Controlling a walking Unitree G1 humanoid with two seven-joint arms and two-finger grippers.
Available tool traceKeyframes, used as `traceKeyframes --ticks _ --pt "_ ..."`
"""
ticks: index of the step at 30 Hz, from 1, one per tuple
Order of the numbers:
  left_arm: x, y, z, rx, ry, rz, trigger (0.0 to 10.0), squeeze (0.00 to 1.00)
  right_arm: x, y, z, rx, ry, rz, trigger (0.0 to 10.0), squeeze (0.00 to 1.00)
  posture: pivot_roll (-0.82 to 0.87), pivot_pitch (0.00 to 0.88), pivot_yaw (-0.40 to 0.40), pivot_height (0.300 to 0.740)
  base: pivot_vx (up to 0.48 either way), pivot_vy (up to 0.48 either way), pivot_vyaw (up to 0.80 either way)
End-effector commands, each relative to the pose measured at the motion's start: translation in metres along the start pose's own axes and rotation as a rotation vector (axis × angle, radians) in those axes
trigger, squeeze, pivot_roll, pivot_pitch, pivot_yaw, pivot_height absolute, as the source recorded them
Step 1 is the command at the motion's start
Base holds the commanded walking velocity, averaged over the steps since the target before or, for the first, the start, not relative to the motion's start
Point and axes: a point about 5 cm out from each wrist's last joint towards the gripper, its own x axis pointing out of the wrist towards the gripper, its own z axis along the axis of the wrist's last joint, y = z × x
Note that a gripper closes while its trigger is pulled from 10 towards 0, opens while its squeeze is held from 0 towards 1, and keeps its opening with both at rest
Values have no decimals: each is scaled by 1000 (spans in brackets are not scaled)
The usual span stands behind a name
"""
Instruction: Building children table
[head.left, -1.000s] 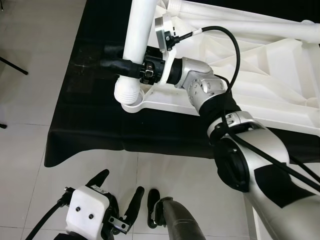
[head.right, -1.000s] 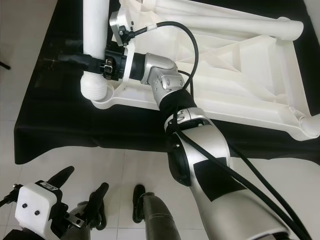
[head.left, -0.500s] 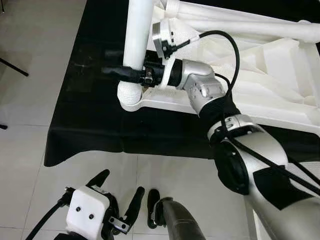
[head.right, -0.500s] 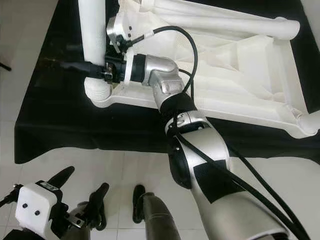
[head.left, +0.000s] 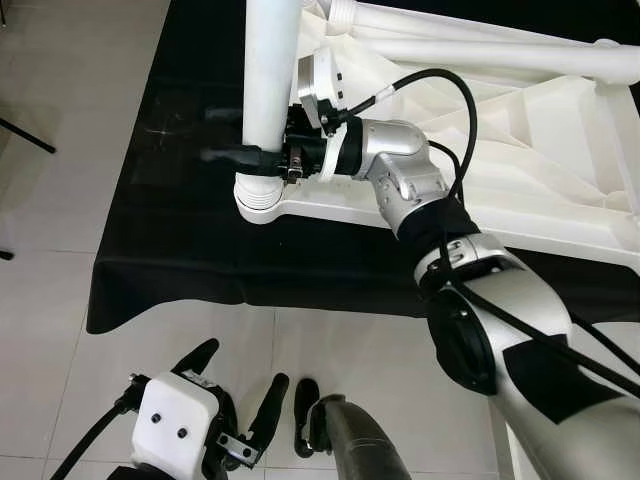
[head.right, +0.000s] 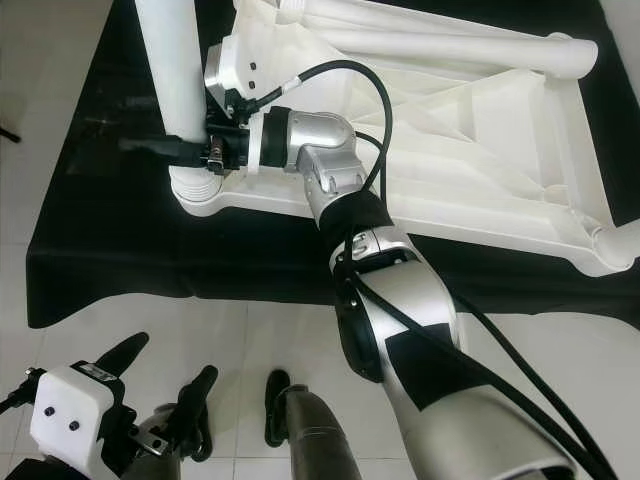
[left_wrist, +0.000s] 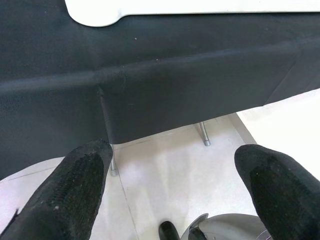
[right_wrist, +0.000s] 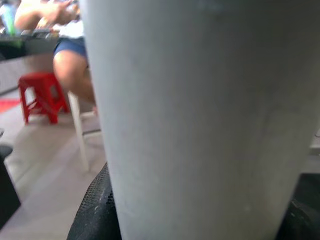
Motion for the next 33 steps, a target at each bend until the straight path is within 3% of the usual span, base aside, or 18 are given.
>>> traceKeyframes --ticks 1,14,33 --pt "-3 -2 -3 -6 30 -8 10000 0 3 19 -30 85 94 108 10000 0 -56 454 -167 740 0 0 0" --pt "-2 -2 -3 -7 27 -9 10000 0 6 27 -24 78 150 355 10000 0 -51 461 -174 740 0 0 0" --pt "-5 -5 -3 -16 20 -11 10000 0 22 28 -12 100 190 455 10000 0 -37 485 -180 740 0 0 0"
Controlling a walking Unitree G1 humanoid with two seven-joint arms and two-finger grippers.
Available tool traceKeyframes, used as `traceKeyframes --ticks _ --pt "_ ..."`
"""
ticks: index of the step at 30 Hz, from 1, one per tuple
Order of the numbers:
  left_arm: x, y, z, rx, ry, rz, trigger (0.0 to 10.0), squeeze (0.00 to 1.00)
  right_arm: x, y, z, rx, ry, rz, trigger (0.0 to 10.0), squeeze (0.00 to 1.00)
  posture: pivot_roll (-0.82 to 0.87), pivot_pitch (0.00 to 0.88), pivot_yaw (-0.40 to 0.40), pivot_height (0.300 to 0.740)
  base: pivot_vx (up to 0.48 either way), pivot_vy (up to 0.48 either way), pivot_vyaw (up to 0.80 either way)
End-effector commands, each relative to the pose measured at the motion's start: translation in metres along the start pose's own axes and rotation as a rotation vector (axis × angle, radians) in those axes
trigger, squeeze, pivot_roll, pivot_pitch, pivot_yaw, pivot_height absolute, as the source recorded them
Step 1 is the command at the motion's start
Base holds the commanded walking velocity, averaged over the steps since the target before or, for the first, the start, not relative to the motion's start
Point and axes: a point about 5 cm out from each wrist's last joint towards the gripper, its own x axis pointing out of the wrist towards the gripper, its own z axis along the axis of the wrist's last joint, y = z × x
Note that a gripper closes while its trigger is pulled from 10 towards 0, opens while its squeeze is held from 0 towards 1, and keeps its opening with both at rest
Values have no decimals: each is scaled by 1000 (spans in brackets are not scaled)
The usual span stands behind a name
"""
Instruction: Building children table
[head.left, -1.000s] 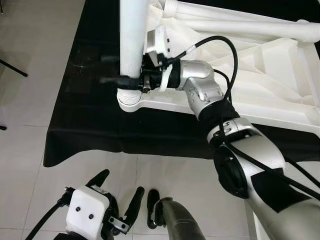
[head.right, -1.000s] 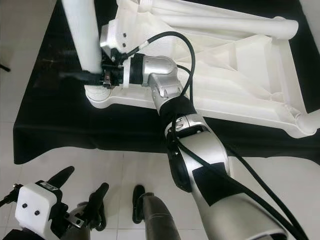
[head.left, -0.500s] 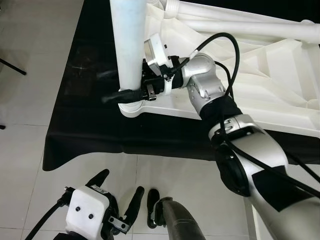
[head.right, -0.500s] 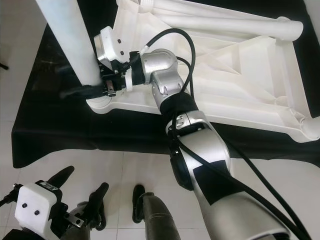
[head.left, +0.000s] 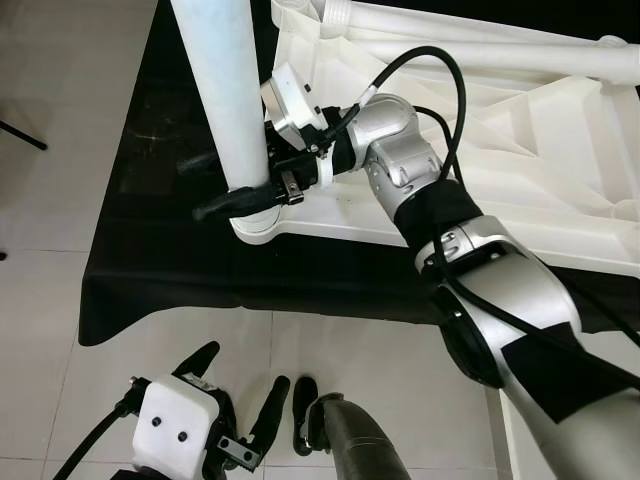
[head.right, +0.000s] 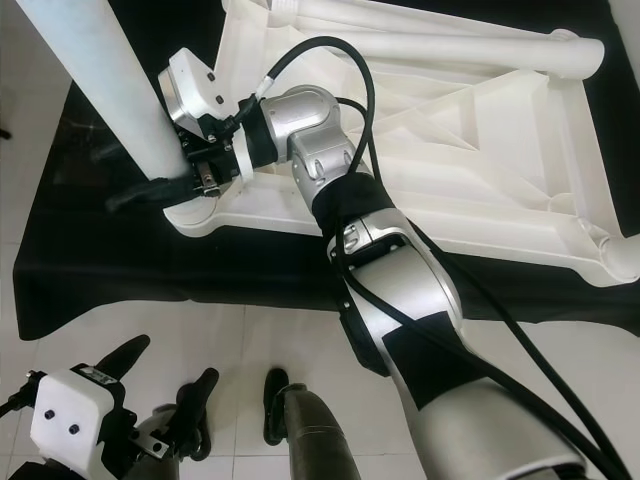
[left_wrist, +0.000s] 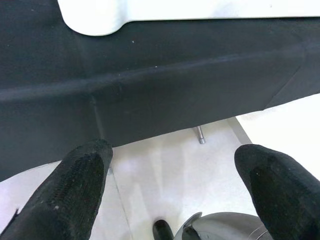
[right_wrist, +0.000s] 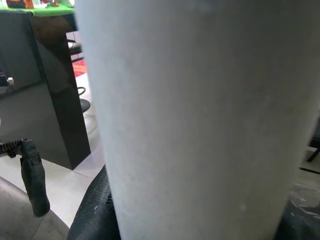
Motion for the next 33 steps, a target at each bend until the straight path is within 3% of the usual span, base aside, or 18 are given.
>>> traceKeyframes --ticks 1,12,17,19,21,26,33 --pt "-4 -3 -2 -5 21 -5 10000 0 12 15 -28 140 62 105 10000 0 -33 493 -179 740 0 0 0" --pt "-8 -3 -3 -9 24 -7 10000 0 19 16 -28 157 42 127 10000 0 -36 500 -179 740 0 0 0" --pt "-7 -3 -3 -10 23 -6 10000 0 15 12 -30 166 -15 51 10000 0 -35 502 -175 740 0 0 0" --pt "-7 -3 -3 -10 22 -5 10000 0 9 11 -38 181 -19 -67 10000 0 -39 500 -172 740 0 0 0" --pt "-7 -3 -3 -10 22 -5 10000 0 9 11 -38 181 -19 -67 10000 0 -39 500 -172 740 0 0 0" --pt "-6 -2 -2 -8 20 -7 10000 0 -3 13 -54 213 42 -232 10000 0 -58 495 -173 740 0 0 0" --pt "-5 -1 -2 -3 18 -7 10000 0 -14 16 -63 206 90 -344 10000 0 -74 488 -173 740 0 0 0"
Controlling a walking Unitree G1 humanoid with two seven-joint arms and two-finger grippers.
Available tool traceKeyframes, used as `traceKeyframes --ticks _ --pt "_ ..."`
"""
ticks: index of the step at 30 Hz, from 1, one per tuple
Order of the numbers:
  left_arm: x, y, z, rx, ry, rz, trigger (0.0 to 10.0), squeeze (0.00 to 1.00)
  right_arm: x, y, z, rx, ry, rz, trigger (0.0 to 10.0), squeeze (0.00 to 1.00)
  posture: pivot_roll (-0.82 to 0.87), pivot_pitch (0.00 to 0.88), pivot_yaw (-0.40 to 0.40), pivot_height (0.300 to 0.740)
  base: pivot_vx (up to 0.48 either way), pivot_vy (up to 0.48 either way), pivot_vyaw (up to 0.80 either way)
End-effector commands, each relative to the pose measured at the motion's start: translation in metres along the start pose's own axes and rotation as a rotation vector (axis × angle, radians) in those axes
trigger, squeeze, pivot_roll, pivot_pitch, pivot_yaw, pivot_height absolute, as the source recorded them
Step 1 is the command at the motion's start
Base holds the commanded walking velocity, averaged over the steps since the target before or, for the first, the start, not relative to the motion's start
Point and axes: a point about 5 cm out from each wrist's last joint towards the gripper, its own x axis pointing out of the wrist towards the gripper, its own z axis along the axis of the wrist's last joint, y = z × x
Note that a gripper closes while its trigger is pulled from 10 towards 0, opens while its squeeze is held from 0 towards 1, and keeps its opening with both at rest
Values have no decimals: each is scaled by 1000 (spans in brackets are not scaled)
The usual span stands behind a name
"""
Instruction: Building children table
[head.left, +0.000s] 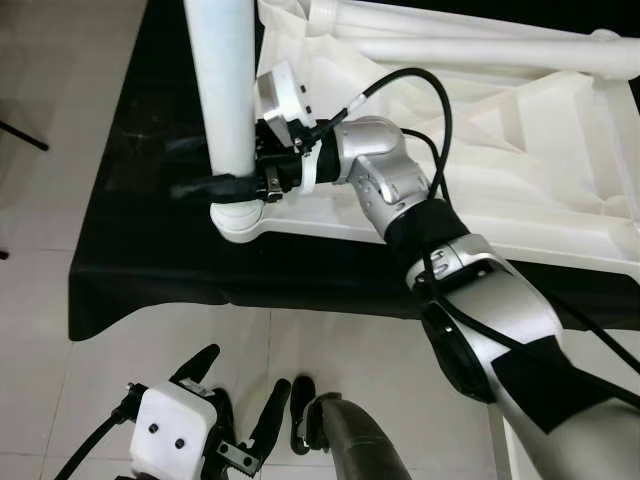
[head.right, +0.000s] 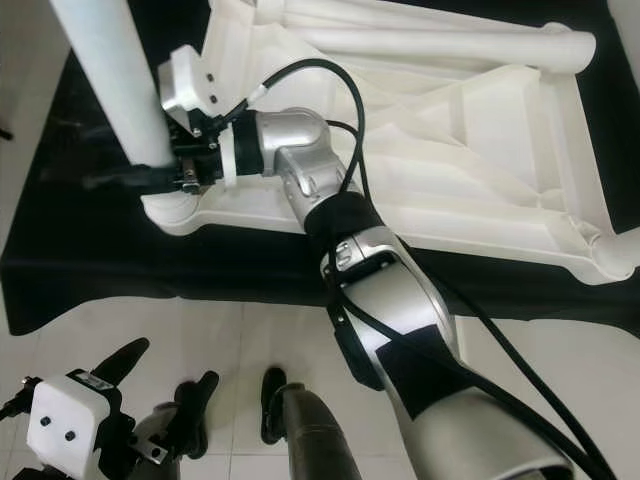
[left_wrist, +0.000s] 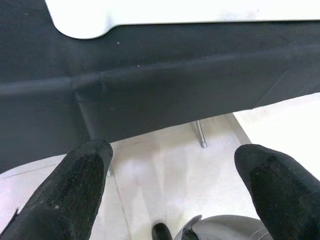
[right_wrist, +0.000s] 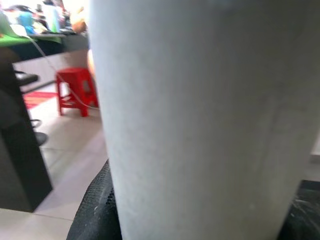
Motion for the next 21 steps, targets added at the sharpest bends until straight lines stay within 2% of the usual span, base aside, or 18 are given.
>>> traceKeyframes --ticks 1,2,3,4,5,6,7,8,9,10,11,12,17,21 --pt "-3 -1 -3 0 33 -11 10000 0 -18 9 -47 133 195 -122 10000 0 -83 480 -180 740 0 0 0" --pt "-3 -1 -3 0 33 -11 10000 0 -18 9 -47 133 195 -122 10000 0 -83 480 -180 740 0 0 0" --pt "-2 0 -3 1 35 -10 10000 0 -19 9 -54 155 223 -222 10000 0 -87 477 -185 740 0 0 0" --pt "-2 0 -3 1 35 -10 10000 0 -19 9 -54 155 223 -222 10000 0 -87 477 -185 740 0 0 0" --pt "-2 0 -3 3 36 -9 10000 0 -19 9 -63 224 252 -376 10000 0 -87 477 -185 740 0 0 0" --pt "-2 0 -3 3 36 -9 10000 0 -19 9 -63 224 252 -376 10000 0 -87 477 -185 740 0 0 0" --pt "-2 0 -3 4 36 -7 10000 0 -15 23 -80 319 288 -613 10000 0 -93 473 -193 740 0 0 0" --pt "-2 0 -3 4 36 -7 10000 0 -15 23 -80 319 288 -613 10000 0 -93 473 -193 740 0 0 0" --pt "-2 1 -3 6 37 -5 10000 0 -17 38 -91 395 319 -811 10000 0 -96 470 -182 740 0 0 0" --pt "-2 1 -3 6 37 -5 10000 0 -17 38 -91 395 319 -811 10000 0 -96 470 -182 740 0 0 0" --pt "-2 2 -3 8 37 -5 10000 0 -19 50 -97 449 328 -958 10000 0 -98 475 -181 740 0 0 0" --pt "-1 3 -3 11 38 -6 10000 0 -21 55 -97 466 313 -1055 10000 0 -99 459 -170 740 0 0 0" --pt "2 7 -5 19 39 -8 10000 0 -14 58 -94 453 286 -1114 10000 0 -98 442 -165 740 0 0 0" --pt "5 9 -6 30 34 -4 10000 0 -6 66 -89 464 288 -1165 10000 0 -92 438 -165 740 0 0 0"
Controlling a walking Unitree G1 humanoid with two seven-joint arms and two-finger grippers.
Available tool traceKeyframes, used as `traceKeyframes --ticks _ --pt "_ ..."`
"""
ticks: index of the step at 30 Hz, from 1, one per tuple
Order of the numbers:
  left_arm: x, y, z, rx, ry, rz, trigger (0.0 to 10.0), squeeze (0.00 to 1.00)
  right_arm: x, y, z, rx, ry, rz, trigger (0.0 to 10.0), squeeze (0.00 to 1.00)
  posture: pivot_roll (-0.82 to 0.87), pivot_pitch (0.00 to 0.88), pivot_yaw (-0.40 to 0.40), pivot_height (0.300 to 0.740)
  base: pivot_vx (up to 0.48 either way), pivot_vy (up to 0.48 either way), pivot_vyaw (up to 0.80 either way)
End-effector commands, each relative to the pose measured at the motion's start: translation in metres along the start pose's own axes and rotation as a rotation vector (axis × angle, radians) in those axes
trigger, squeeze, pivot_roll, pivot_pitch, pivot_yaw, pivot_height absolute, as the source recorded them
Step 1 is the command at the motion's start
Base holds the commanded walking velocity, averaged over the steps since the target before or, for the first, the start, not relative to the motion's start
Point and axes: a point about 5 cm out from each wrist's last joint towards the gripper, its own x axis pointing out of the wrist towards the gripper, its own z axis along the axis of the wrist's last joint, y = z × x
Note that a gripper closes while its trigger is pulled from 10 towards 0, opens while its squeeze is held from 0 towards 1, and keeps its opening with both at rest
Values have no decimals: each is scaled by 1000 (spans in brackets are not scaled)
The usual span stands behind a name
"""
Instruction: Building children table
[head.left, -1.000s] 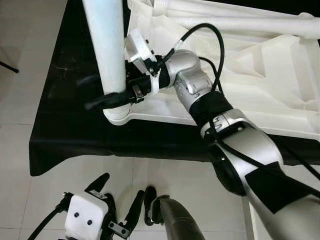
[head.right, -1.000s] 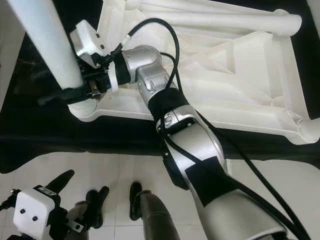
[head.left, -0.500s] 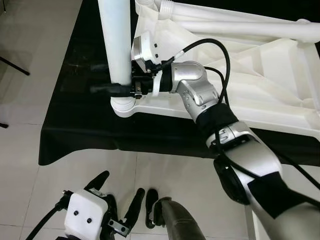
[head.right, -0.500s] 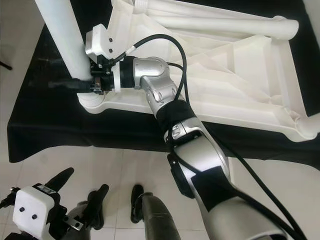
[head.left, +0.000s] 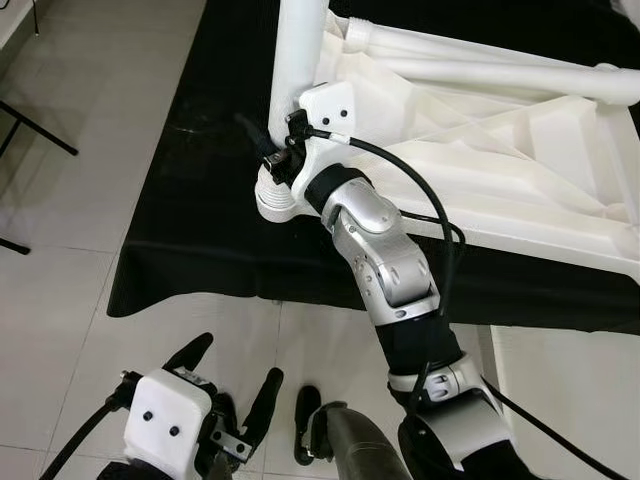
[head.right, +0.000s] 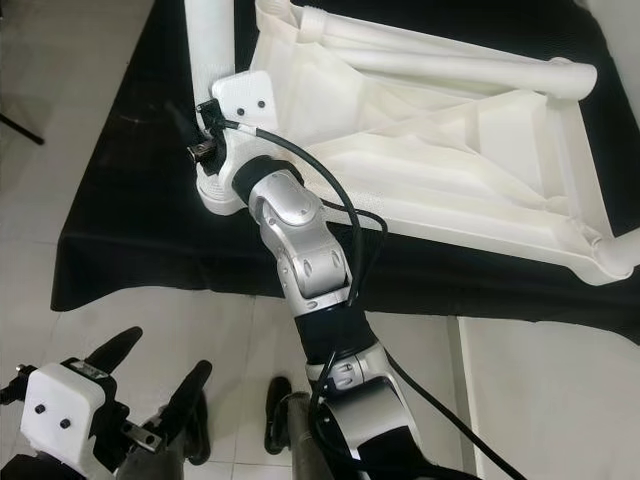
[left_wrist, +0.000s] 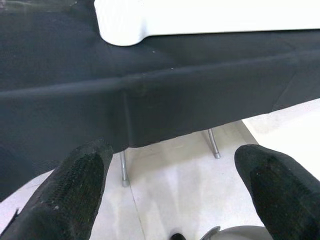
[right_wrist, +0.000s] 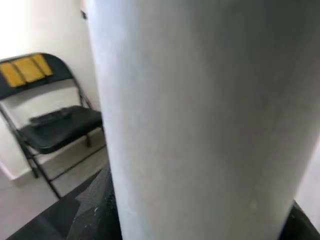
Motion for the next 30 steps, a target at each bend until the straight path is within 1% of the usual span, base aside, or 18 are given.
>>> traceKeyframes --ticks 1,4,7,9,13,15,17,18,19,20,21,23,24,25,26,27,28,30 --pt "-1 -1 -7 -14 47 -11 10000 0 -22 8 -72 120 326 -103 10000 0 -89 433 -161 740 0 0 0" --pt "0 0 -8 -10 46 -8 10000 0 -23 12 -71 127 330 -116 10000 0 -88 431 -161 740 0 0 0" --pt "3 5 -10 4 46 -2 10000 0 -28 19 -71 112 318 -120 10000 0 -83 411 -154 740 0 0 0" --pt "4 6 -10 7 45 -1 10000 0 -29 20 -70 107 318 -123 10000 0 -83 411 -154 740 0 0 0" --pt "6 10 -11 22 46 14 10000 0 -31 17 -73 106 316 -150 10000 0 -79 395 -152 740 0 0 0" --pt "9 18 -9 63 36 55 10000 0 -34 12 -71 120 284 -191 10000 0 -78 385 -147 740 0 0 0" --pt "9 18 -9 63 36 55 10000 0 -34 12 -71 120 284 -191 10000 0 -78 385 -147 740 0 0 0" --pt "11 25 -9 81 33 90 10000 0 -36 12 -73 126 280 -200 10000 0 -67 368 -142 740 0 0 0" --pt "11 25 -9 81 33 90 10000 0 -36 12 -73 126 280 -200 10000 0 -67 368 -142 740 0 0 0" --pt "13 33 -9 106 28 125 10000 0 -38 12 -76 136 284 -208 10000 0 -68 353 -138 740 0 0 0" --pt "13 33 -9 106 28 125 10000 0 -38 12 -76 136 284 -208 10000 0 -68 353 -138 740 0 0 0" --pt "14 38 -9 120 25 147 10000 0 -40 13 -79 143 290 -211 10000 0 -68 353 -138 740 0 0 0" --pt "15 44 -9 130 21 165 10000 0 -41 14 -82 158 294 -212 10000 0 -66 339 -135 740 0 0 0" --pt "15 44 -9 130 21 165 10000 0 -41 14 -82 158 294 -212 10000 0 -66 339 -135 740 0 0 0" --pt "20 55 -5 144 -6 203 10000 0 -38 13 -78 176 267 -213 10000 0 -73 302 -124 740 0 0 0" --pt "20 55 -5 144 -6 203 10000 0 -38 13 -78 176 267 -213 10000 0 -73 302 -124 740 0 0 0" --pt "24 63 -1 151 -27 229 10000 0 -35 12 -75 188 245 -213 10000 0 -73 302 -124 740 0 0 0" --pt "24 63 -1 151 -27 229 10000 0 -35 12 -75 188 245 -213 10000 0 -73 302 -124 740 0 0 0"
